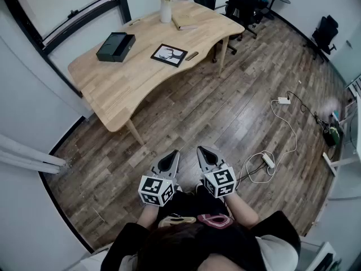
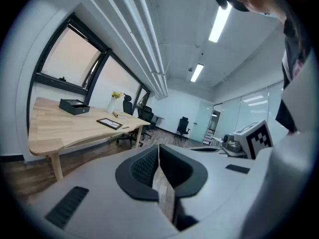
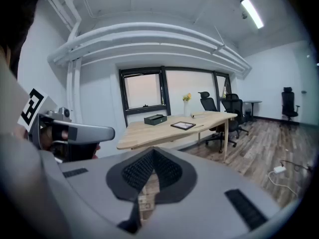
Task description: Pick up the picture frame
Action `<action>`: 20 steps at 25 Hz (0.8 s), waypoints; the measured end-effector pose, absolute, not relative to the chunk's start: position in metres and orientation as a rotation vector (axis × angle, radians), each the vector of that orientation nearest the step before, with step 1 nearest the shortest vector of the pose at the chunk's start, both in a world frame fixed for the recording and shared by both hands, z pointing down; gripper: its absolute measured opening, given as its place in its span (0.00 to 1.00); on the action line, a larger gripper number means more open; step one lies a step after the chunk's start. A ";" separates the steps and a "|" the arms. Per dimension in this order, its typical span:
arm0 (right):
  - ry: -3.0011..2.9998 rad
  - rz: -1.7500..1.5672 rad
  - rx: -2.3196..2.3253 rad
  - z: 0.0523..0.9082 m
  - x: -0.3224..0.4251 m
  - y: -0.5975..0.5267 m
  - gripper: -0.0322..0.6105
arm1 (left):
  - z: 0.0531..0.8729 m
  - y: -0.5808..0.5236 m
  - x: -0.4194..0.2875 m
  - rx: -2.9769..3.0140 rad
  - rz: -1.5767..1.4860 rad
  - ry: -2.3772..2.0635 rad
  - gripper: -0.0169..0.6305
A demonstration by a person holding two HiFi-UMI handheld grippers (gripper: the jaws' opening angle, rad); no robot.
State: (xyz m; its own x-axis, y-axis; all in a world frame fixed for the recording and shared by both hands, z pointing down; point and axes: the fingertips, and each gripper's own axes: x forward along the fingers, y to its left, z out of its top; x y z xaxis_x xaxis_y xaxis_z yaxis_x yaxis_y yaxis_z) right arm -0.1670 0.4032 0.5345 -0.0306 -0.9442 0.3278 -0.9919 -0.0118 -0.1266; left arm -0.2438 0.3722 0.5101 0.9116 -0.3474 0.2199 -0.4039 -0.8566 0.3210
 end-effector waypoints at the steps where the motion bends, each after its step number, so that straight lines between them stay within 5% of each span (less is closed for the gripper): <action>1: -2.096 0.491 2.083 0.535 -0.169 0.404 0.06 | 0.512 0.373 -0.247 2.717 0.235 -0.553 0.06; 20: -2.119 0.605 2.151 0.544 -0.159 0.374 0.06 | 0.531 0.331 -0.266 2.666 0.230 -0.588 0.06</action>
